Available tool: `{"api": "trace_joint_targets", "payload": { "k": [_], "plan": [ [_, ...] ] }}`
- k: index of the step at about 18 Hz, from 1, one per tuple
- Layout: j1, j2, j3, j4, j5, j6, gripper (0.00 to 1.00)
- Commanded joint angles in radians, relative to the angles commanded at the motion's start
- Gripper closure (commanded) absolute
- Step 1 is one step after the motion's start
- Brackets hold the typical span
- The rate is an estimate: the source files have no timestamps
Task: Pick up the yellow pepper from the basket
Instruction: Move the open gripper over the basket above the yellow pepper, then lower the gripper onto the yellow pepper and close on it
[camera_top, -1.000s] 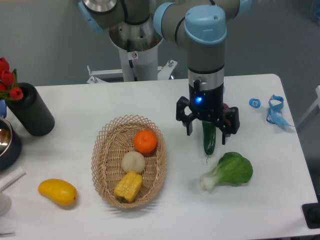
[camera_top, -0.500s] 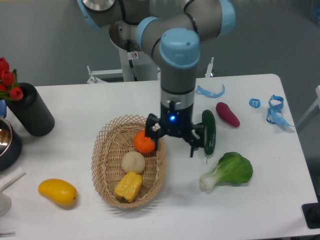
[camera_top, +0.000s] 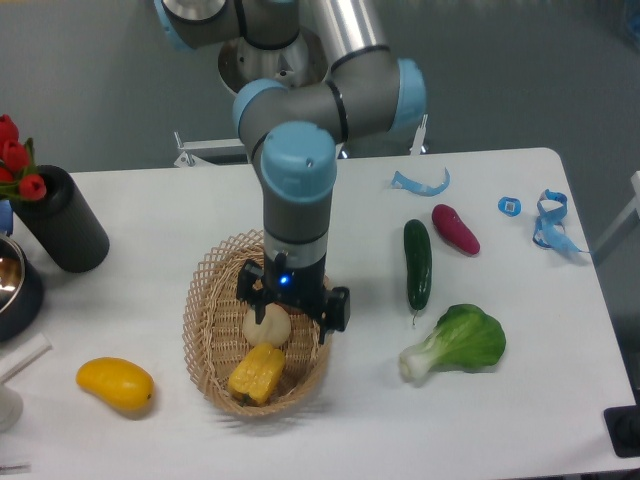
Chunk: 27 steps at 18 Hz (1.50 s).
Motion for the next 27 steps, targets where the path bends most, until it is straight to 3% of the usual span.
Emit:
{"api": "trace_joint_targets", "payload": {
  "k": [7,21,24,27],
  "plan": [
    [-0.046,-0.103,0.003,0.081,0.0,0.02,0.0],
    [-0.058,-0.123,-0.006,0.086,0.0,0.018,0.01],
    [-0.058,-0.12,-0.006,0.086,0.0,0.015,0.32],
    [-0.058,-0.118,-0.006,0.084,0.0,0.012,0.55]
  ]
}}
